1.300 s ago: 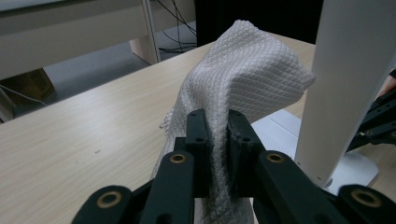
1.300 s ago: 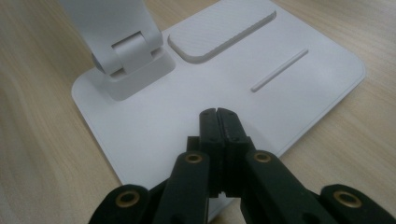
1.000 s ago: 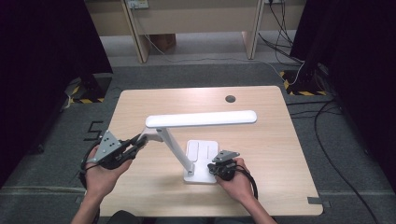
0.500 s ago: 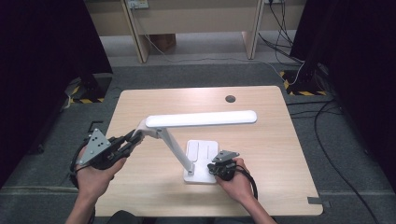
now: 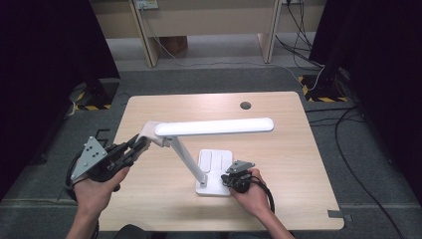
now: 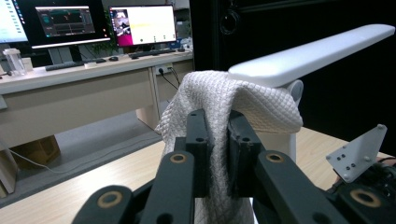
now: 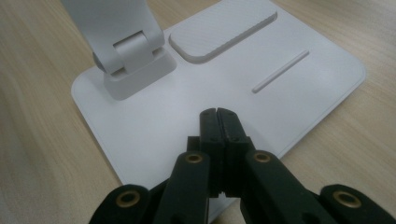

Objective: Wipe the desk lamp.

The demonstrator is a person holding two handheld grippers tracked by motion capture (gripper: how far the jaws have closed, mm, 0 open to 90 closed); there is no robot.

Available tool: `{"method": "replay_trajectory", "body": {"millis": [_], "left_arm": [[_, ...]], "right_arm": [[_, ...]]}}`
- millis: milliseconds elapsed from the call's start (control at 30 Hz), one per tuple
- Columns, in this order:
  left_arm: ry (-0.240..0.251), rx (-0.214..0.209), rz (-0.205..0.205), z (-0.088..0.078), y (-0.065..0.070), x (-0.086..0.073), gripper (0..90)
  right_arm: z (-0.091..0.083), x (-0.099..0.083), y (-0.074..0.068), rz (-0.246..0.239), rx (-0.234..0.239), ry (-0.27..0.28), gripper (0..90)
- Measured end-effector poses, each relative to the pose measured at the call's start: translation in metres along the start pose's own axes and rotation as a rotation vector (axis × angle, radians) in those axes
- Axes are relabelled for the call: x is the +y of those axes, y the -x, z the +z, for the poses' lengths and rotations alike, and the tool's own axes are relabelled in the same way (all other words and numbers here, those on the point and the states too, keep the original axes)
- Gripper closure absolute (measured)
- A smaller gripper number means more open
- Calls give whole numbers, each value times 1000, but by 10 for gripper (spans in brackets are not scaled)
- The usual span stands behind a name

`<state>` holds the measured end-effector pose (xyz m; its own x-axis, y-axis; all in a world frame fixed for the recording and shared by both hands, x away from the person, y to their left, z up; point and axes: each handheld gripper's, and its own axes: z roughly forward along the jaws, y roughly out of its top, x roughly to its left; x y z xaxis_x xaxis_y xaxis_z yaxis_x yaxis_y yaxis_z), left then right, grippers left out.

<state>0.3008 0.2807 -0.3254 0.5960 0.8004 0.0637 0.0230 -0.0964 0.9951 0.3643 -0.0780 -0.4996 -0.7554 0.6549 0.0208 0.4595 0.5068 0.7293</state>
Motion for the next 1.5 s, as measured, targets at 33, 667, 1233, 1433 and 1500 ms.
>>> {"method": "replay_trajectory", "body": {"millis": [33, 667, 1233, 1433, 1500], "left_arm": [[4, 3, -1, -1, 0, 1, 812], [76, 47, 57, -7, 5, 27, 812], [73, 23, 122, 9, 22, 39, 810], [62, 5, 136, 16, 27, 39, 809], [58, 3, 143, 16, 29, 39, 809]], "right_arm": [[0, 0, 0, 0, 0, 0, 900], [0, 0, -1, 2, -1, 3, 900], [0, 0, -1, -5, -5, 6, 900], [0, 0, -1, -9, -5, 7, 900], [0, 0, -1, -9, -6, 7, 900]]}}
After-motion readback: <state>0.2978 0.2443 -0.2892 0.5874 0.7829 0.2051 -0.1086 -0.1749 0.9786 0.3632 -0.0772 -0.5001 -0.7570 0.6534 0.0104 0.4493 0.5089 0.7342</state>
